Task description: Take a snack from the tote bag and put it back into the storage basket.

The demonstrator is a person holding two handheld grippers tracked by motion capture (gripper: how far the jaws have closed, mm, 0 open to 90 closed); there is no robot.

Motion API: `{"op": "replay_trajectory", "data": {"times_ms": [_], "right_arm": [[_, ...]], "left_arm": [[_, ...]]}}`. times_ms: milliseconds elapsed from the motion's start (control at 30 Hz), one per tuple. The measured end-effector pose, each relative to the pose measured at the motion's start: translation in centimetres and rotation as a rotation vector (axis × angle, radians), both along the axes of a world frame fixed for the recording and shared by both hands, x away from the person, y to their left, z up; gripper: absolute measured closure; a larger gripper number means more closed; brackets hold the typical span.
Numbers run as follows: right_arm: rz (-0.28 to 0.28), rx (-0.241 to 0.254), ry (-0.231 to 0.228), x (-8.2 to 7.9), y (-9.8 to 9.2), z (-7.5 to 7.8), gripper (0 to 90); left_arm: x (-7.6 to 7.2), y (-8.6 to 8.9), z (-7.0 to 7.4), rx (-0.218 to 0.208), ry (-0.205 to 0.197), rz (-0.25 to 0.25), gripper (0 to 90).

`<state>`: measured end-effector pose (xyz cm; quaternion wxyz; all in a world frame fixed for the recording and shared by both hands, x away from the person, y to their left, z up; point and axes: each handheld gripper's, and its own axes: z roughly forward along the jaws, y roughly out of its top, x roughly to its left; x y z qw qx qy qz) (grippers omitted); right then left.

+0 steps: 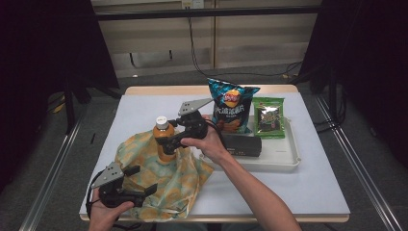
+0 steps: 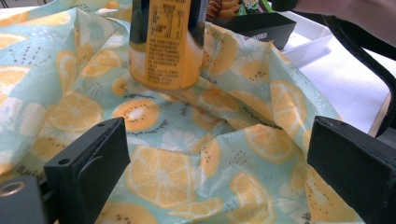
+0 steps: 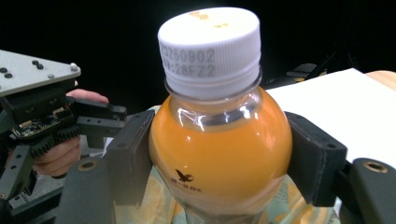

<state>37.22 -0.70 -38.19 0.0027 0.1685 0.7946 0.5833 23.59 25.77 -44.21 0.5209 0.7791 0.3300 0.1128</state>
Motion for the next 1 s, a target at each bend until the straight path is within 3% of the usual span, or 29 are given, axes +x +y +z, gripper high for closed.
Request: {"op": "replay_trajectory", "data": {"times_ms": [567, 1000], "right_arm": [[-0.011, 0.012, -0.022, -0.4, 0.1, 2.4, 30.8], [-0.038, 0.015, -0.008, -0.4, -0.3, 3.7, 30.8]], "left_arm": [[0.0, 0.1, 0.1, -0.012, 0.001, 0.014, 3.4], [0.0, 0.1, 0.1, -0.004, -0.002, 0.019, 3.5]]}}
